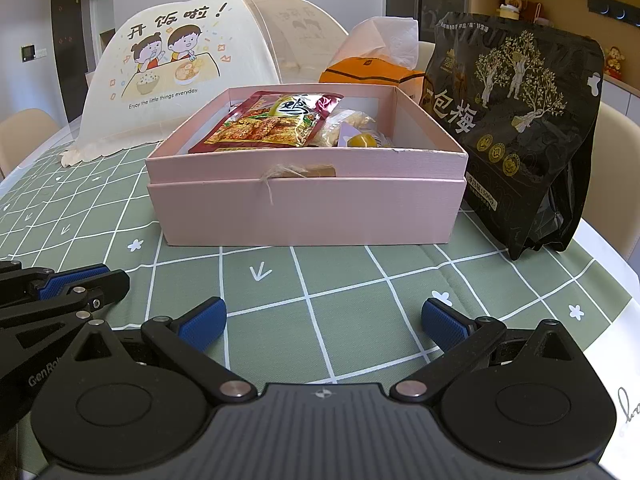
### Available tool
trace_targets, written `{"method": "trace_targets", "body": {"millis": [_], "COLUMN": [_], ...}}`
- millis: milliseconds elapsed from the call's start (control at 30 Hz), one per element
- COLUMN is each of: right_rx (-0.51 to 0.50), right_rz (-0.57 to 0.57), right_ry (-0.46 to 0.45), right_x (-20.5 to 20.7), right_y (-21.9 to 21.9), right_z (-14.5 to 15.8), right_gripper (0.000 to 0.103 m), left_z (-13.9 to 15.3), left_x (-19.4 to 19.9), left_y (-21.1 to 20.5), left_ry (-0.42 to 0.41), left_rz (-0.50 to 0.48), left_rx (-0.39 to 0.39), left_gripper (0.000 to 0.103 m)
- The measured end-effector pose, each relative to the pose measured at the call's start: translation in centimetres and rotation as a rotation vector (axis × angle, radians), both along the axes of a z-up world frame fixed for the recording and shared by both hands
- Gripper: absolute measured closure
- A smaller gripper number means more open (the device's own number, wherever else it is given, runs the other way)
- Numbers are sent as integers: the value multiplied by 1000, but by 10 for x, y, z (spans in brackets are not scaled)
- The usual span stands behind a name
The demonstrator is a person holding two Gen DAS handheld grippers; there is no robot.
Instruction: Organize snacks
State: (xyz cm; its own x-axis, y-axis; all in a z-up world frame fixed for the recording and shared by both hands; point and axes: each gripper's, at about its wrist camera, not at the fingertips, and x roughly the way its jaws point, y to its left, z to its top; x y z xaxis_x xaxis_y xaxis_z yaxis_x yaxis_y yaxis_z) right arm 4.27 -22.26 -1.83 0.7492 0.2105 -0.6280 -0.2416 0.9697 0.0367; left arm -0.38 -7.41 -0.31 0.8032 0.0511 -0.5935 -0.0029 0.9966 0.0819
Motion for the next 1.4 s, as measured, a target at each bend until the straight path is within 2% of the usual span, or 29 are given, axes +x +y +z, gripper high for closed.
{"method": "trace_targets", "body": {"millis": [1400], "right_rx": [0], "right_rz": [0], "right_ry": [0], "right_x": [0], "right_y": [0], "right_z": [0], "right_gripper": [0], "left_z": [1], "left_x": [1], "left_y": [1], "left_ry": [2], "left_rz": [9], "left_rx": [-13], "left_gripper": [88]}}
